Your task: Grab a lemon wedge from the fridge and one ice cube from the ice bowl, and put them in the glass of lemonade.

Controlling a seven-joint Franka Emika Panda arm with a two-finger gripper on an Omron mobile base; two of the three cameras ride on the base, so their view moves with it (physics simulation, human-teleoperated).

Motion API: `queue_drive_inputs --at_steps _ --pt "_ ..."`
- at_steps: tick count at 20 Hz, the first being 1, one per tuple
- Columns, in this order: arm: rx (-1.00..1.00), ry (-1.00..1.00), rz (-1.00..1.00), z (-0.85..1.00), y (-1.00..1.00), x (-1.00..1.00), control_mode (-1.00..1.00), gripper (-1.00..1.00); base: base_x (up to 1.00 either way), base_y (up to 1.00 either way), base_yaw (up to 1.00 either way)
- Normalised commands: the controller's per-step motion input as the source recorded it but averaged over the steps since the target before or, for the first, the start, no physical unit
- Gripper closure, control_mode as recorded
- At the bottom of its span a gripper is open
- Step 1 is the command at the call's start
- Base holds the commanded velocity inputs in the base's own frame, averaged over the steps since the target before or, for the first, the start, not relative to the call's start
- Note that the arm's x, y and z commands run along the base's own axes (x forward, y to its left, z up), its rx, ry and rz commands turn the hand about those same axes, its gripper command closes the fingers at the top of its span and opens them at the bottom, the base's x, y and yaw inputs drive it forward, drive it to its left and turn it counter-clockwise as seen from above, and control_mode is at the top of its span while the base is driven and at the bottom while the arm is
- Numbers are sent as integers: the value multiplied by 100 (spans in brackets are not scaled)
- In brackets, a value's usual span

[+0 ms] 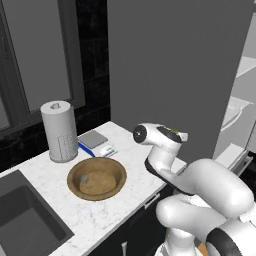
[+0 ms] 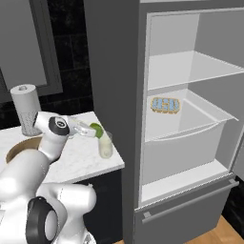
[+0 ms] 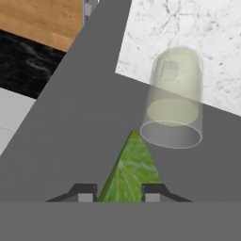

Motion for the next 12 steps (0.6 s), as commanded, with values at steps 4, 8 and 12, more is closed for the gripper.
queue_drive_inputs --at_steps 4,8,12 --pt "0 0 0 -6 0 29 -100 100 0 0 0" --pt "-2 0 0 -19 0 26 -100 100 0 0 0" --pt "-3 0 0 -25 0 19 -100 100 0 0 0"
